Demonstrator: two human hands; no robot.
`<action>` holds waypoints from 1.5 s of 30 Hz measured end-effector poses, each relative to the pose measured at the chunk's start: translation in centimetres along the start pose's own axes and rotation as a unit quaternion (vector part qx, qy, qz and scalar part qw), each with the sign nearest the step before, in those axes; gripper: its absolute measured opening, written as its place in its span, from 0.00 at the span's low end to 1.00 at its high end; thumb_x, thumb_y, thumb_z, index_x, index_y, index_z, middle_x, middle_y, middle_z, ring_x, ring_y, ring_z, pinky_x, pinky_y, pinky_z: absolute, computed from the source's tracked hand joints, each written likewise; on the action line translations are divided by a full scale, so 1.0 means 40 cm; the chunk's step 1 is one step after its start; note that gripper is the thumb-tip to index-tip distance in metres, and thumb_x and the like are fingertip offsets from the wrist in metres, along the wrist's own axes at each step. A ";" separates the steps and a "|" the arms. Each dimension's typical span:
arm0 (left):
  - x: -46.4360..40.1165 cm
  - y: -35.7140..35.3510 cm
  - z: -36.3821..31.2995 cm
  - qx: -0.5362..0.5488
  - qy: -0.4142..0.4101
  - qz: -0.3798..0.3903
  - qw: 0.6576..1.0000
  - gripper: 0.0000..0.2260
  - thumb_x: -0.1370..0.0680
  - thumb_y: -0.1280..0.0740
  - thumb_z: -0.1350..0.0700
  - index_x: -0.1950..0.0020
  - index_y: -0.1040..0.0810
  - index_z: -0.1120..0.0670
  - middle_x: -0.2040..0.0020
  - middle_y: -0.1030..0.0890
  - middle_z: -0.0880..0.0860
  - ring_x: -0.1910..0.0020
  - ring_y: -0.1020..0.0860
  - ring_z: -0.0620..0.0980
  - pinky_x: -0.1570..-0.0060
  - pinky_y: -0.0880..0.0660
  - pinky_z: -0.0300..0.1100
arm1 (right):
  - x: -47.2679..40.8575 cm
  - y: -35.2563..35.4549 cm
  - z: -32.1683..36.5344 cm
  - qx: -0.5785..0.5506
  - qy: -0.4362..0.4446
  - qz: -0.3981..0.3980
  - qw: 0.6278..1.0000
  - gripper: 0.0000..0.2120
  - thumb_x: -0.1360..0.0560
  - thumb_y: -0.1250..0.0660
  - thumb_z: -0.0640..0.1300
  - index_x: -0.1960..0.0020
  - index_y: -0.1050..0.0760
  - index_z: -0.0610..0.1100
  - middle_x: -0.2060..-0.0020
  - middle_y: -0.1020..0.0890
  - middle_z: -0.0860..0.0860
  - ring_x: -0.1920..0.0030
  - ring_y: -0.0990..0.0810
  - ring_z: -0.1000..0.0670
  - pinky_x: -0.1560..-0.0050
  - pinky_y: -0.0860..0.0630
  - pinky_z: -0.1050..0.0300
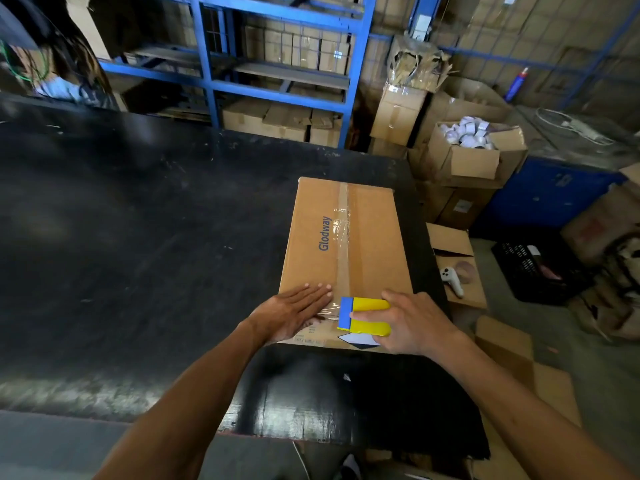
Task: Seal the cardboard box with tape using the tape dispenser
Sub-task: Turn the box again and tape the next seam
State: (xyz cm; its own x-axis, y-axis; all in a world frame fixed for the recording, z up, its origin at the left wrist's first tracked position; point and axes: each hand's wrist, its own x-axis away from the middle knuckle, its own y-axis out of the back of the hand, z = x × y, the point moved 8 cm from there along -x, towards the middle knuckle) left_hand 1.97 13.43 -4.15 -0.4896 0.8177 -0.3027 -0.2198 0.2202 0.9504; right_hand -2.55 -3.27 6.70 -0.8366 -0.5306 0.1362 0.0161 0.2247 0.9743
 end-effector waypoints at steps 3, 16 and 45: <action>0.000 -0.004 0.004 0.000 0.004 0.006 1.000 0.26 0.15 0.44 0.46 0.21 0.39 0.59 0.22 0.36 0.56 0.23 0.38 0.52 0.26 0.35 0.50 | 0.014 -0.016 -0.012 -0.010 0.011 0.010 1.000 0.25 0.26 0.39 0.64 0.29 0.36 0.69 0.46 0.25 0.49 0.51 0.23 0.47 0.61 0.33 0.54; -0.008 -0.025 -0.002 -0.006 0.001 0.035 0.999 0.27 0.14 0.47 0.46 0.20 0.46 0.58 0.21 0.39 0.57 0.22 0.41 0.53 0.26 0.37 0.52 | 0.096 -0.071 -0.115 -0.014 0.000 0.047 0.999 0.26 0.26 0.33 0.59 0.29 0.32 0.64 0.45 0.25 0.46 0.54 0.22 0.47 0.59 0.36 0.56; -0.167 -0.046 -0.102 0.008 -0.027 0.045 0.999 0.25 0.14 0.51 0.46 0.20 0.43 0.58 0.21 0.39 0.55 0.21 0.41 0.53 0.24 0.46 0.48 | 0.156 -0.067 -0.191 -0.031 -0.005 0.057 0.998 0.26 0.23 0.42 0.65 0.25 0.40 0.66 0.45 0.27 0.47 0.57 0.32 0.52 0.61 0.34 0.56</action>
State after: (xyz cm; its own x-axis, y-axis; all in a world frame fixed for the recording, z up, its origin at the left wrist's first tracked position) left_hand 2.20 5.42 -4.16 -0.4603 0.8622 -0.2115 -0.1631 0.1521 0.9748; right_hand -3.62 -13.43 6.30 -0.8323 -0.4970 0.2455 0.1451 0.2322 0.9618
